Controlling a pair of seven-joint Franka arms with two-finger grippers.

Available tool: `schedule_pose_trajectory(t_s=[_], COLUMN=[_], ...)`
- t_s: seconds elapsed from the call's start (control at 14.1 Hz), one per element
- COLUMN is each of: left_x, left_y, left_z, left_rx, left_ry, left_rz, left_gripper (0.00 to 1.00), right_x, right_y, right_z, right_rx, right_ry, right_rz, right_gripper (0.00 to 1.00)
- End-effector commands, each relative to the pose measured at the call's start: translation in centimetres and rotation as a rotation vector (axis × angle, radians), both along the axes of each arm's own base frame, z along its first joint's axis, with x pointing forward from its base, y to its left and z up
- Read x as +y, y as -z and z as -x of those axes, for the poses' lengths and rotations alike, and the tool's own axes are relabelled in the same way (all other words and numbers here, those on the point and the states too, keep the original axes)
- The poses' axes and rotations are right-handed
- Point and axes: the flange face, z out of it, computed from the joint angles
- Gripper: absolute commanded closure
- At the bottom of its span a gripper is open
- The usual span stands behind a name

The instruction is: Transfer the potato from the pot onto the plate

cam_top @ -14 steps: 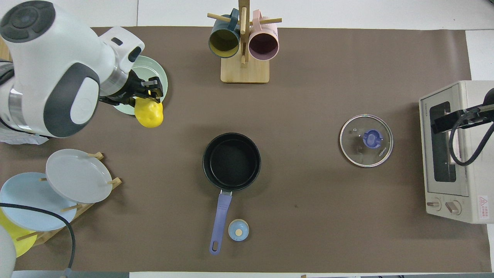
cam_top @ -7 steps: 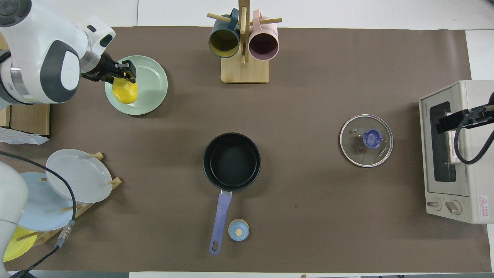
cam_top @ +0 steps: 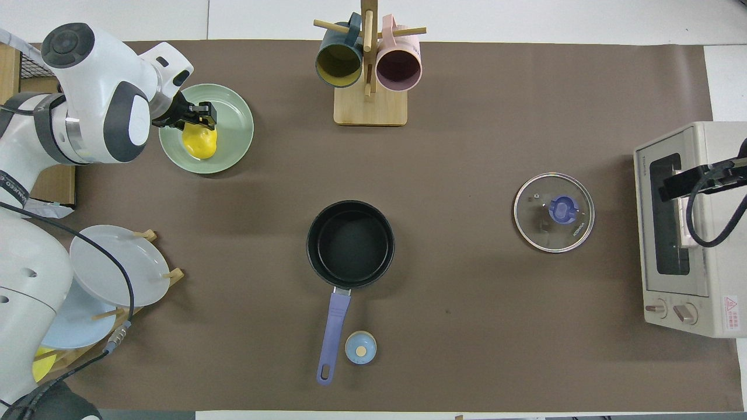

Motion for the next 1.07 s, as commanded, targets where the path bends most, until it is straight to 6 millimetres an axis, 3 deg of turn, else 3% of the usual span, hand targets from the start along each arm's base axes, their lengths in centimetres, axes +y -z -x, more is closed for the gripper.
schedule_pose_trajectory(t_s=[0.0,0.07,0.28,0.57,0.78,0.99], left_x=[-0.2,-0.1,2.2,4.8,5.7,5.9], left_y=[-0.6,-1.6,-9.4,-20.4,-27.1,-30.5], left_z=[0.8,0.7,1.7,6.3,11.3,15.0], left_rx=[-0.009,-0.024,-0.064,-0.055,-0.011,0.040], left_ry=[0.047,0.047,0.006,-0.025,-0.028,-0.021], left_rz=[-0.017,-0.016,-0.007,-0.026,-0.030,-0.035], left_gripper=[0.00,0.00,0.00,0.00,0.00,0.00], right_x=[-0.2,0.3,1.0,1.0,0.9,0.6], right_y=[0.2,0.2,0.0,-0.2,-0.2,-0.3], right_z=[-0.4,-0.4,-0.4,-0.4,-0.4,-0.3], right_rx=[-0.001,-0.001,-0.002,-0.001,-0.005,-0.004], right_ry=[0.025,0.016,0.004,0.004,0.008,0.021], right_rz=[-0.013,-0.012,-0.013,-0.013,0.000,-0.012], right_gripper=[0.00,0.00,0.00,0.00,0.00,0.00])
